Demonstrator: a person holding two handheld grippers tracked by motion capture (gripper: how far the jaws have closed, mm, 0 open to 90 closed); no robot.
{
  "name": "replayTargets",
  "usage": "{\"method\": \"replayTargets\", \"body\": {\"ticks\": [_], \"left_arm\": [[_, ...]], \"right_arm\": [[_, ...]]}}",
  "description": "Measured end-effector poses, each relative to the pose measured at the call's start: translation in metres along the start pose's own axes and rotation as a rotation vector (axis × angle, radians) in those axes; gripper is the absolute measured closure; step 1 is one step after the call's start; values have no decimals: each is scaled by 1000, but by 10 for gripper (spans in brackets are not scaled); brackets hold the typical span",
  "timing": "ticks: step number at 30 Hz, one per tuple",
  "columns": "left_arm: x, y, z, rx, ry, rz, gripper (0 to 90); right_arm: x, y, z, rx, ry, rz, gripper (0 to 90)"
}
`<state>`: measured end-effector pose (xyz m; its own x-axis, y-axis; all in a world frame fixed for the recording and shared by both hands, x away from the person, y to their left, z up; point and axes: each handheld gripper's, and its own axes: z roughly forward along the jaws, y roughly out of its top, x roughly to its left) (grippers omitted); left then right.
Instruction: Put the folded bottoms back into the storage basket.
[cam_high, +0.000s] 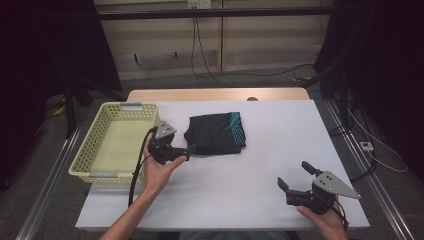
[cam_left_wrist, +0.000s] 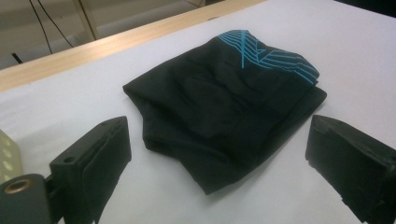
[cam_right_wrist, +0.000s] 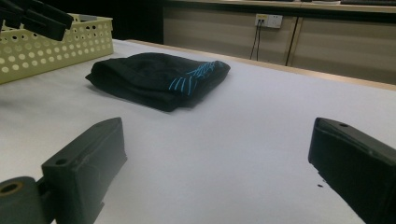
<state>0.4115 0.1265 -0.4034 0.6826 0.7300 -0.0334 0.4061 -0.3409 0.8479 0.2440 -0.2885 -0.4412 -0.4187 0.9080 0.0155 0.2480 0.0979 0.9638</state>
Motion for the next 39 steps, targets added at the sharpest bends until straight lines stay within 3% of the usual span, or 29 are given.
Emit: {"method": "replayTargets", "body": {"ticks": [2,9,13,16,19,24,28,31,32,34,39], "left_arm": [[2,3,3,6,-10,-18,65],[4,15,12,45,32,28,62],[7,20,16,35,29,1,67],[11,22,22,22,11,-41,68],[13,22,27,31,18,-53,66],[20,25,38,51,-17,-105,66],[21,28,43,44,7,-117,70],[24,30,48,66,9,-102,73],[23,31,50,50,17,-117,73],[25,32,52,58,19,-93,75],[26,33,60,61,27,-97,77]], "right_arm": [[0,0,0,1,0,1,37],[0,0,0,4,2,3,36],[-1,0,0,3,0,3,34],[-1,0,0,5,1,2,34],[-1,0,0,4,3,2,34],[-1,-1,0,8,2,-1,34],[-1,0,0,8,1,2,35],[-1,0,0,10,1,0,35],[-1,0,0,10,1,0,35],[-1,0,0,11,2,-1,35],[-1,-1,0,14,3,1,35]]}}
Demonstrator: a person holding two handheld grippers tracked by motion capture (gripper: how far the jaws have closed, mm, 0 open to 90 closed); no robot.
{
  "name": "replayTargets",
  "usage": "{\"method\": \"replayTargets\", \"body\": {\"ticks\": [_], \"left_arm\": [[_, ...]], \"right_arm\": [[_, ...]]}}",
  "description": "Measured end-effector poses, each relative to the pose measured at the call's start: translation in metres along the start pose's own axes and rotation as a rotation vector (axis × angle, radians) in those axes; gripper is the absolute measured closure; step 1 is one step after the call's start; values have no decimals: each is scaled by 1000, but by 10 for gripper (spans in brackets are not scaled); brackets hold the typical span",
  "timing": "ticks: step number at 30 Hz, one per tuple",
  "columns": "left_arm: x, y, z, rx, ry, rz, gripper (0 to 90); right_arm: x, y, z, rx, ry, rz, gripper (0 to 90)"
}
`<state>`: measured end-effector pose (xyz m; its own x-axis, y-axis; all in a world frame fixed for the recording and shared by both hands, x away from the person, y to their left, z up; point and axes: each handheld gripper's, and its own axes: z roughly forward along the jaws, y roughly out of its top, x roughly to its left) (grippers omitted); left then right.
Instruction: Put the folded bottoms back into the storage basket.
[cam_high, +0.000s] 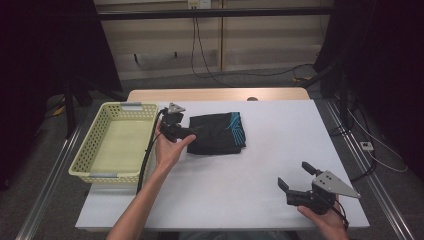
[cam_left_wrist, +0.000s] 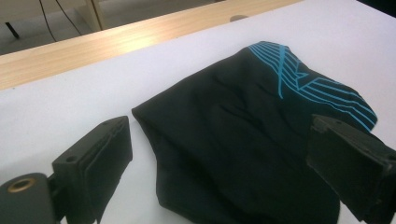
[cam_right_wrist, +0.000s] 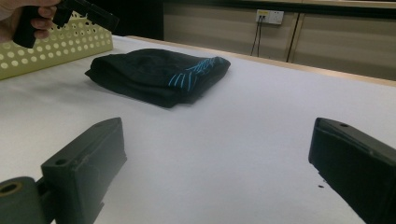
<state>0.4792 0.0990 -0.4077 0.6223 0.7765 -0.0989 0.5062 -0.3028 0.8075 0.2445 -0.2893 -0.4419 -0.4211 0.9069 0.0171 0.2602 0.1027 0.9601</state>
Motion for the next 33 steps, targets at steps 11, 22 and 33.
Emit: {"method": "replayTargets", "body": {"ticks": [11,22,33], "left_arm": [[1,1,13,-7,-3,-24,125],[17,-7,27,70,-5,-67,232],[21,-16,34,127,35,-45,343]], "right_arm": [[0,0,0,2,2,-1,36],[0,0,1,9,1,5,40],[0,-1,0,7,-2,0,44]]}}
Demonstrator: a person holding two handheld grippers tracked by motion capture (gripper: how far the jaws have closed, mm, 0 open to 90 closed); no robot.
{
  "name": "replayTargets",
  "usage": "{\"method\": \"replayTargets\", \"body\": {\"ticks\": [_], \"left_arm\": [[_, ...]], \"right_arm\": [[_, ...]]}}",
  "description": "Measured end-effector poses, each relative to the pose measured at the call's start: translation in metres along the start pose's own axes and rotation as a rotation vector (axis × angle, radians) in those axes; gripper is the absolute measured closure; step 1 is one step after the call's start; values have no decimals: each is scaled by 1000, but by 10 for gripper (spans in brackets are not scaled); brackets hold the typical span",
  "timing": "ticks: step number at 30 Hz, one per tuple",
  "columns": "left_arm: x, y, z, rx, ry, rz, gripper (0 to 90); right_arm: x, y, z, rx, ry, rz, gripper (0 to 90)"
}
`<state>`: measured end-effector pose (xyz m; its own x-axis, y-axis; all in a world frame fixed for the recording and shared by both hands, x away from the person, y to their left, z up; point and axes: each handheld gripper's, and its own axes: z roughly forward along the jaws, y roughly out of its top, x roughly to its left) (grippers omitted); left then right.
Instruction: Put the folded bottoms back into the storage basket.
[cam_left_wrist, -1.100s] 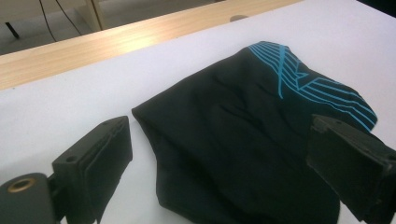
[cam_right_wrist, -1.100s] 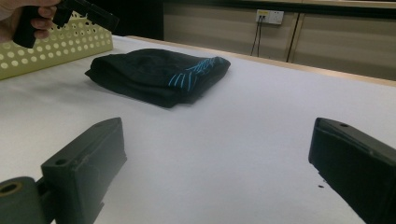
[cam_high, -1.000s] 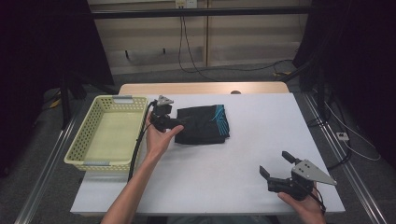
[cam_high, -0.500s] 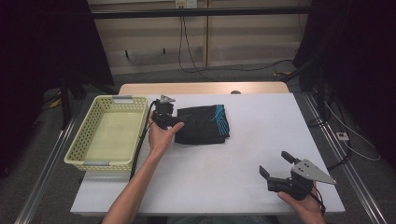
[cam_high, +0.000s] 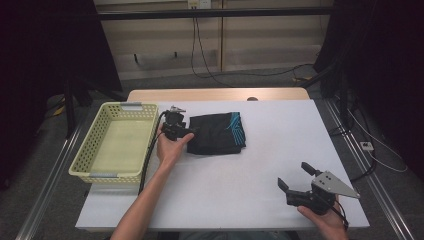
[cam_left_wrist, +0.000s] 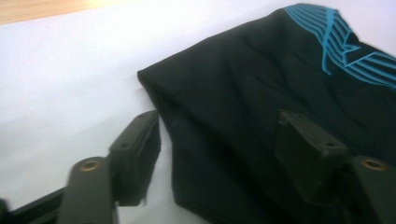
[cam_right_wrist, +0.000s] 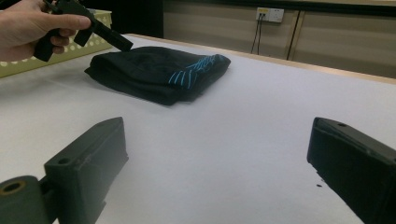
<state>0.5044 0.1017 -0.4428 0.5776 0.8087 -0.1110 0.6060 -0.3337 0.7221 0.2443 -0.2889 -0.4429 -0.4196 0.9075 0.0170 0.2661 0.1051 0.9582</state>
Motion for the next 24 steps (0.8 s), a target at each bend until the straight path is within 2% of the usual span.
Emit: {"method": "replayTargets", "body": {"ticks": [1,2,4,10,13,14,17,19,20,23,24], "left_arm": [[0,0,1,4,3,13,341],[2,-1,2,2,-12,8,352],[5,-2,3,9,-6,-8,378],[14,-7,8,37,-32,-44,355],[15,-9,11,59,-65,-74,375],[16,-9,12,64,-81,-96,378],[16,-10,13,66,-84,-119,377],[16,-10,12,66,-92,-166,376],[16,-10,12,67,-111,-200,376],[12,-9,12,86,-151,-211,401],[10,-9,13,83,-150,-208,417]], "right_arm": [[0,0,0,1,0,0,44],[0,0,0,2,1,1,44],[0,0,0,1,1,-5,45],[0,0,0,3,2,-5,45],[1,0,-1,4,1,-10,45],[1,0,-1,4,2,-10,45],[1,0,-1,2,2,-12,46],[1,0,-1,4,6,-8,46],[1,0,0,6,7,-5,45],[1,-1,0,11,7,-2,44],[1,0,0,11,6,-2,44]]}}
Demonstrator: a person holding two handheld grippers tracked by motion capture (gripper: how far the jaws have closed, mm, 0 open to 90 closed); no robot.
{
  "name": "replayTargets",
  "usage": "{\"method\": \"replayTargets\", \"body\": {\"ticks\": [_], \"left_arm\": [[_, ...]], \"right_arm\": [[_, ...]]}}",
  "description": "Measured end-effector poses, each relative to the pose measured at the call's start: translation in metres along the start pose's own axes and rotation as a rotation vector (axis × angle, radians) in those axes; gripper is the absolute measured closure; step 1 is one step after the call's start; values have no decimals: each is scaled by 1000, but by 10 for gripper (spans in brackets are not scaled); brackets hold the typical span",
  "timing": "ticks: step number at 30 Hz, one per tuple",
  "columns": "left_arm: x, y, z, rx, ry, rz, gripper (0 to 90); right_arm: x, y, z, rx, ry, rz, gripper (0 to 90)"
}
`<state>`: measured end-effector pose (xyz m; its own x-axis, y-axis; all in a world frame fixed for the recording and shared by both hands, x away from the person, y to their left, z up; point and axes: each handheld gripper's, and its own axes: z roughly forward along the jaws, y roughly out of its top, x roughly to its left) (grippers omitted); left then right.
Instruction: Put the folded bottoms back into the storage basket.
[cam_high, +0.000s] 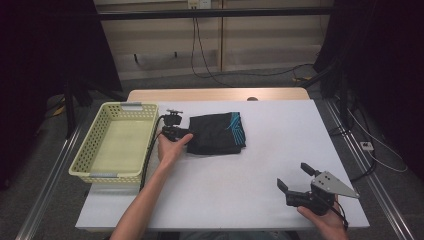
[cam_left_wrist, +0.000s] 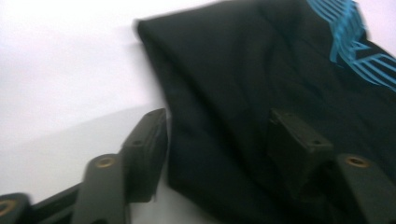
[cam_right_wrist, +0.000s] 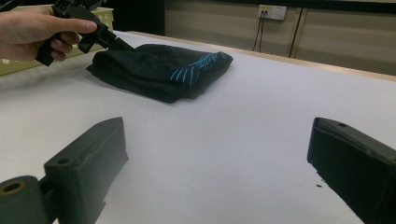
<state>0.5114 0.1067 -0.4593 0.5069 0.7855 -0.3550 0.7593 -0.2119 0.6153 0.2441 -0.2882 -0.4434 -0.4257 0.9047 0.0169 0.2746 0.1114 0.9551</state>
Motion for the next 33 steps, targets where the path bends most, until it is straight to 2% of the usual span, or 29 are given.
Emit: {"method": "replayTargets", "body": {"ticks": [2,4,5,10,12,14,19,33], "left_arm": [[-4,0,1,1,21,11,423],[-6,0,3,8,-12,23,454],[-7,-1,4,3,-11,23,495],[-13,-1,6,9,16,59,520],[-14,-1,6,15,16,52,571],[-14,0,6,36,0,56,641],[-13,0,7,37,-34,50,739],[-13,3,-4,-20,-76,50,760]], "right_arm": [[0,0,0,1,1,-1,44],[1,0,0,1,2,-3,44],[1,0,0,1,4,-1,44],[1,0,1,7,6,1,44],[1,0,1,5,6,-7,43],[1,0,1,6,8,-7,43],[1,-1,2,14,13,-9,40],[-1,0,-1,7,9,-7,38]]}}
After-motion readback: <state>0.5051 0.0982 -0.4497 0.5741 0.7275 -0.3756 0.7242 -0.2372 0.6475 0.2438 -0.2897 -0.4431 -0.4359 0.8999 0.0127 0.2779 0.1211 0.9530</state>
